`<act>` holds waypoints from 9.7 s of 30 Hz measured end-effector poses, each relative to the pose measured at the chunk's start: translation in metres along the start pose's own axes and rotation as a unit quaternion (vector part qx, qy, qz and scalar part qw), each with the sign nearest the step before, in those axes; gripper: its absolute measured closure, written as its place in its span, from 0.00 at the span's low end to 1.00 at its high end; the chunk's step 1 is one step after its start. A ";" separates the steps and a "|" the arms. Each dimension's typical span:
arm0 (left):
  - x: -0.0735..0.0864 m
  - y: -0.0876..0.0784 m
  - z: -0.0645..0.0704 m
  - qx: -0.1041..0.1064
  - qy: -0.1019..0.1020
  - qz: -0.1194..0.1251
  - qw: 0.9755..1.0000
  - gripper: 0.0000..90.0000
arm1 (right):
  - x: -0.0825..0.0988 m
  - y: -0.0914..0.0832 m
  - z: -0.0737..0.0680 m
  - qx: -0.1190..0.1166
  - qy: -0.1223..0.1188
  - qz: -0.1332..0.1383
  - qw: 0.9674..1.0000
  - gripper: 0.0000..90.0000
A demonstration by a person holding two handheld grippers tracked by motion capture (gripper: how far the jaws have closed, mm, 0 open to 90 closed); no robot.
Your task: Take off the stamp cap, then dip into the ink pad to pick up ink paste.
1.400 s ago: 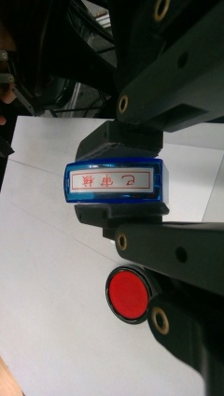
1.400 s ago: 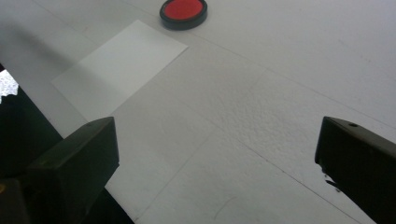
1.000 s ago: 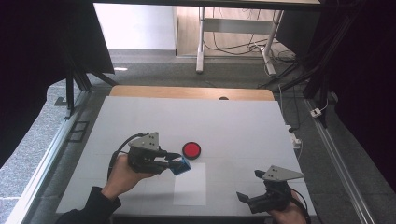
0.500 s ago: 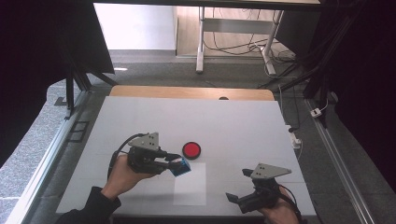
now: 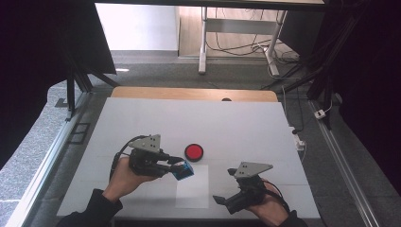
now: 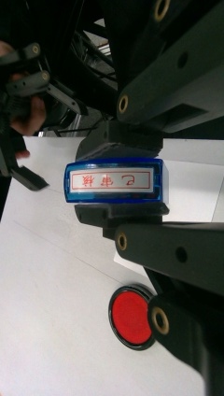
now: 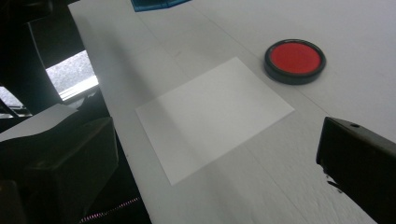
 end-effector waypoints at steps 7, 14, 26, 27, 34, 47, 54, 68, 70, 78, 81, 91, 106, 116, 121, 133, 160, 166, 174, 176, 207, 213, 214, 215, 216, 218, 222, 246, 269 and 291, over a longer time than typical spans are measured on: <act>0.001 0.001 0.002 0.008 0.013 0.004 1.000 0.78 | -0.014 0.015 -0.009 -0.037 -0.025 -0.002 0.999 0.00; 0.000 0.002 0.006 0.022 0.024 0.012 0.999 0.78 | -0.029 0.030 -0.023 -0.078 -0.048 -0.003 0.996 0.00; -0.001 0.005 0.012 0.034 0.039 0.006 0.999 0.78 | -0.049 0.044 -0.029 -0.104 -0.064 0.005 0.992 0.17; -0.002 0.005 0.012 0.035 0.039 0.007 0.999 0.78 | -0.050 0.044 -0.030 -0.110 -0.068 0.005 0.992 0.22; -0.002 0.003 0.016 0.047 0.054 0.016 0.997 0.78 | -0.057 0.040 -0.037 -0.141 -0.095 0.019 0.985 0.55; -0.005 0.000 0.020 0.057 0.078 0.032 0.995 0.78 | -0.061 0.037 -0.041 -0.163 -0.113 0.034 0.980 0.73; -0.004 0.000 0.023 0.060 0.092 0.036 0.993 0.78 | -0.059 0.035 -0.043 -0.181 -0.113 0.028 0.977 0.76; -0.003 0.003 0.026 0.030 0.116 0.008 0.993 0.79 | -0.055 0.037 -0.042 -0.190 -0.099 0.002 0.977 0.77; -0.002 0.005 0.026 0.030 0.117 0.004 0.993 0.79 | -0.054 0.038 -0.042 -0.188 -0.103 -0.003 0.977 0.77; -0.001 -0.009 0.019 0.030 0.095 0.032 0.995 0.79 | -0.049 0.042 -0.040 -0.177 -0.115 -0.022 0.977 0.77; 0.000 -0.009 0.016 0.027 0.080 0.032 0.996 0.79 | -0.048 0.042 -0.038 -0.160 -0.121 -0.019 0.979 0.77; 0.008 0.001 0.012 -0.001 0.039 -0.001 0.999 0.78 | -0.043 0.035 -0.018 -0.085 -0.111 -0.001 0.990 0.77; 0.018 0.000 0.006 -0.027 0.001 0.001 1.000 0.78 | -0.034 0.020 0.003 -0.064 -0.053 0.019 0.996 0.77; 0.017 -0.003 0.007 -0.024 0.001 0.010 1.000 0.78 | -0.025 -0.001 0.016 -0.041 -0.014 0.059 0.997 0.77; 0.018 -0.001 0.005 -0.026 -0.004 0.009 1.000 0.78 | -0.018 -0.011 0.025 0.012 -0.003 0.073 0.997 0.76; 0.018 0.001 0.005 -0.037 -0.004 0.009 0.999 0.78 | 0.005 -0.032 0.038 0.067 0.032 0.058 0.996 0.77; 0.015 -0.003 -0.001 -0.053 -0.007 0.004 0.999 0.78 | 0.064 -0.075 0.066 0.137 0.129 0.057 0.980 0.77; 0.013 0.002 -0.007 -0.055 -0.016 -0.006 0.998 0.78 | 0.075 -0.079 0.067 0.145 0.139 0.050 0.978 0.76; 0.011 0.005 -0.015 -0.060 -0.038 -0.008 0.997 0.78 | 0.087 -0.082 0.068 0.141 0.152 0.038 0.977 0.76; 0.010 0.005 -0.017 -0.062 -0.043 -0.009 0.997 0.78 | 0.089 -0.080 0.068 0.137 0.153 0.033 0.978 0.76; -0.006 0.029 -0.067 -0.088 -0.087 -0.045 0.991 0.78 | 0.091 -0.078 0.068 0.138 0.154 0.023 0.978 0.76; -0.009 0.040 -0.080 -0.091 -0.105 -0.055 0.989 0.78 | 0.091 -0.077 0.067 0.135 0.154 0.022 0.978 0.76; -0.010 0.042 -0.082 -0.093 -0.105 -0.056 0.989 0.78 | 0.091 -0.077 0.067 0.135 0.154 0.022 0.979 0.76; -0.010 0.044 -0.084 -0.095 -0.106 -0.058 0.988 0.78 | 0.091 -0.077 0.067 0.136 0.154 0.021 0.979 0.76; -0.011 0.046 -0.086 -0.095 -0.107 -0.059 0.988 0.78 | 0.091 -0.077 0.067 0.136 0.153 0.021 0.979 0.76; -0.013 0.051 -0.089 -0.098 -0.107 -0.062 0.987 0.78 | 0.091 -0.077 0.067 0.136 0.153 0.021 0.979 0.76; -0.016 0.059 -0.097 -0.103 -0.112 -0.072 0.986 0.78 | 0.091 -0.077 0.067 0.135 0.152 0.021 0.979 0.76; -0.003 0.095 -0.130 -0.130 -0.154 -0.119 0.972 0.78 | 0.091 -0.076 0.066 0.133 0.150 0.016 0.980 0.76; -0.005 0.103 -0.125 -0.175 -0.123 -0.167 0.963 0.79 | 0.091 -0.075 0.066 0.135 0.145 0.008 0.980 0.76; -0.017 0.084 -0.122 -0.136 -0.136 -0.106 0.976 0.78 | 0.091 -0.075 0.065 0.131 0.142 0.012 0.981 0.76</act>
Point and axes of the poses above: each handheld gripper's, and its own axes: y roughly forward along the jaws, x roughly out of its underside, z roughly to its right, the point moved 9 cm from there along y, roughly forward along the jaws, and after that the axes turned 13 degrees about -z, right-handed, at the moved point
